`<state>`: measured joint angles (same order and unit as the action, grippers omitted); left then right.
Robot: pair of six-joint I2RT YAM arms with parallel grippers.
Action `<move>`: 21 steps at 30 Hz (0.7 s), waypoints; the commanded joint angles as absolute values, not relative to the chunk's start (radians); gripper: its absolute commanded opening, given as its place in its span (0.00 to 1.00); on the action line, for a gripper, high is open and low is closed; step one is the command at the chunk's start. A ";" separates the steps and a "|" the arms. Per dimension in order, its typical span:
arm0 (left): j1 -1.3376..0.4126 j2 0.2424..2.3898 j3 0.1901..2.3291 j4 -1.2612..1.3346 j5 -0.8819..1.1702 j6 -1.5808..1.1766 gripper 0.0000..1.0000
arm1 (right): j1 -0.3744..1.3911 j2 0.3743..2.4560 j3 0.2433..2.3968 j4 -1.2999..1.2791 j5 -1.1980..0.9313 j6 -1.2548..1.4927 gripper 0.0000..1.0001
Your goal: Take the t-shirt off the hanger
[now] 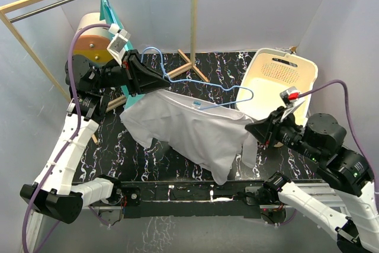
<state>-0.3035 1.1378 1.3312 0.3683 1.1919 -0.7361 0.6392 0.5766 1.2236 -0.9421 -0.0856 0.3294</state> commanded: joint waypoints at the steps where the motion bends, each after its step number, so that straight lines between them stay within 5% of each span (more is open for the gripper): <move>1: -0.301 1.123 1.325 0.427 1.165 -0.760 0.00 | 0.639 0.582 1.220 -0.893 -0.232 0.315 0.23; 5: -0.301 1.128 1.327 0.322 1.187 -0.681 0.00 | 0.640 0.599 1.337 -0.902 -0.292 0.267 0.44; 21: -0.301 1.058 1.220 0.282 1.330 -0.664 0.00 | 0.639 0.917 1.620 -0.840 -0.535 0.158 0.45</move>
